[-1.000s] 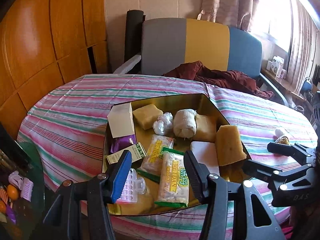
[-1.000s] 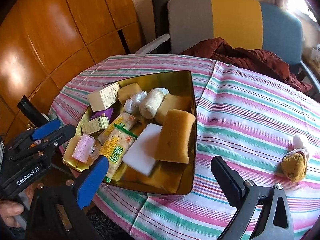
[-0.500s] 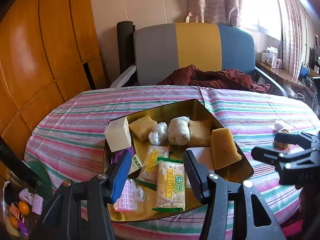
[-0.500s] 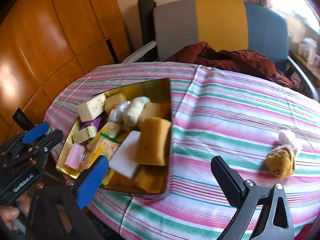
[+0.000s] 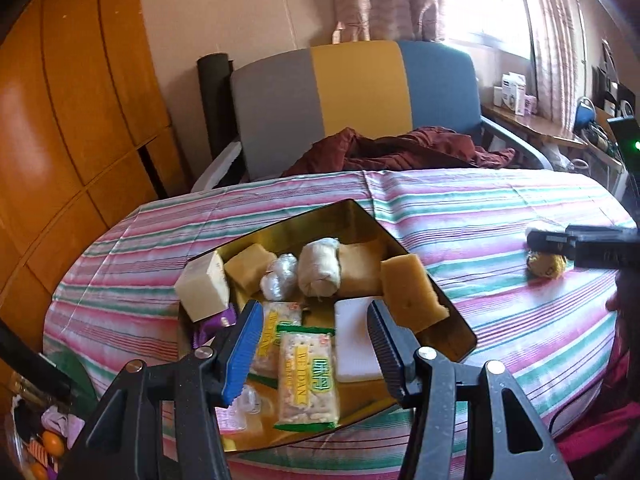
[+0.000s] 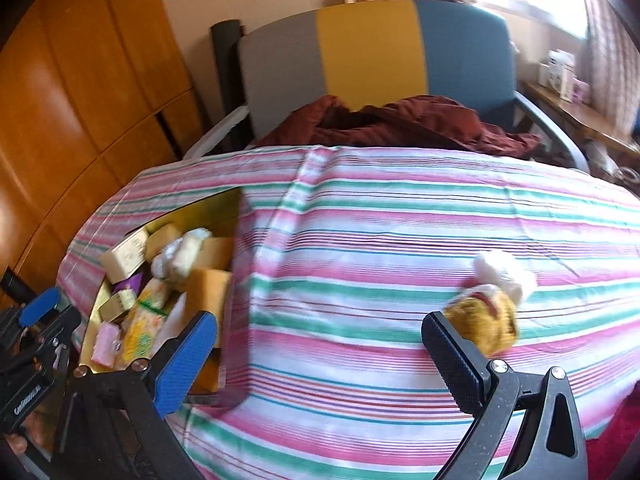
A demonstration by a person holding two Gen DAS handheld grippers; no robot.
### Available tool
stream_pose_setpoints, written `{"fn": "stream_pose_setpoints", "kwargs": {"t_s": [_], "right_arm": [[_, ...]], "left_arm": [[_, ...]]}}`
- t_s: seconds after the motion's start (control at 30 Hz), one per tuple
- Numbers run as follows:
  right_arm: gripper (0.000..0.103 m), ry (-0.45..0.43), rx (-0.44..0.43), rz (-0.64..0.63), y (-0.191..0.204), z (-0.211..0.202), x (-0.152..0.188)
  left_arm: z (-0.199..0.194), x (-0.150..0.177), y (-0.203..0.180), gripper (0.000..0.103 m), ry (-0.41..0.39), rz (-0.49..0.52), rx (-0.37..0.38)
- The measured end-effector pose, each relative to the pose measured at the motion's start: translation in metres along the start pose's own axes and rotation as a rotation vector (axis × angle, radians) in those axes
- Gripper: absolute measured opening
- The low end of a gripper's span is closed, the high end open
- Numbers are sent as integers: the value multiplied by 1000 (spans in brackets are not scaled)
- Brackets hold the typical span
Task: Organize objects
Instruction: 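Move both grippers from the tray back to the knit toy and wrapped ball, then grasp the yellow knit toy with the left gripper while the right grasps the wrapped ball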
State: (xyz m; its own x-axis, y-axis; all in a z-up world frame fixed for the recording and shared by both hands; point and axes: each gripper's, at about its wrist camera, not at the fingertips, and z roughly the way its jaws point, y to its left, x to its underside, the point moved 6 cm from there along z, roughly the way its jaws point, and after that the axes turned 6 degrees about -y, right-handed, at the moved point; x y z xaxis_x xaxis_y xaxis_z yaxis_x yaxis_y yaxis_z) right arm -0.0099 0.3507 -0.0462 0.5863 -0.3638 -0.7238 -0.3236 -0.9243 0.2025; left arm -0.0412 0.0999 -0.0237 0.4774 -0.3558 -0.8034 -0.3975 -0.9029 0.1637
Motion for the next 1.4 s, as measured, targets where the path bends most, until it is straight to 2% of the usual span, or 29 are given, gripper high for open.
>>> {"fn": "stream_pose_setpoints", "kwargs": {"t_s": [0.23,0.5,0.7,0.9,1.1,1.3,1.4], "right_arm": [[103,-16,90,62,-59,-9,-21],[103,-42,200,156,-140,-15,-47],[103,-33,237,284,-200,0,-39],[103,7,187,401,-225,14,-19],[103,32,138,419,-221,20,-19],[103,45,126,434,-223,23,-17],[103,50,122,442,-226,25,-17]], "left_arm": [[6,-5,-25,55,8,43,54],[13,-16,-69,55,14,98,183],[24,-27,-115,55,32,132,293],[49,-32,-179,55,107,164,444],[77,-33,-239,55,184,147,577],[107,-32,-280,57,283,95,658],[122,-33,-298,57,321,71,662]]}}
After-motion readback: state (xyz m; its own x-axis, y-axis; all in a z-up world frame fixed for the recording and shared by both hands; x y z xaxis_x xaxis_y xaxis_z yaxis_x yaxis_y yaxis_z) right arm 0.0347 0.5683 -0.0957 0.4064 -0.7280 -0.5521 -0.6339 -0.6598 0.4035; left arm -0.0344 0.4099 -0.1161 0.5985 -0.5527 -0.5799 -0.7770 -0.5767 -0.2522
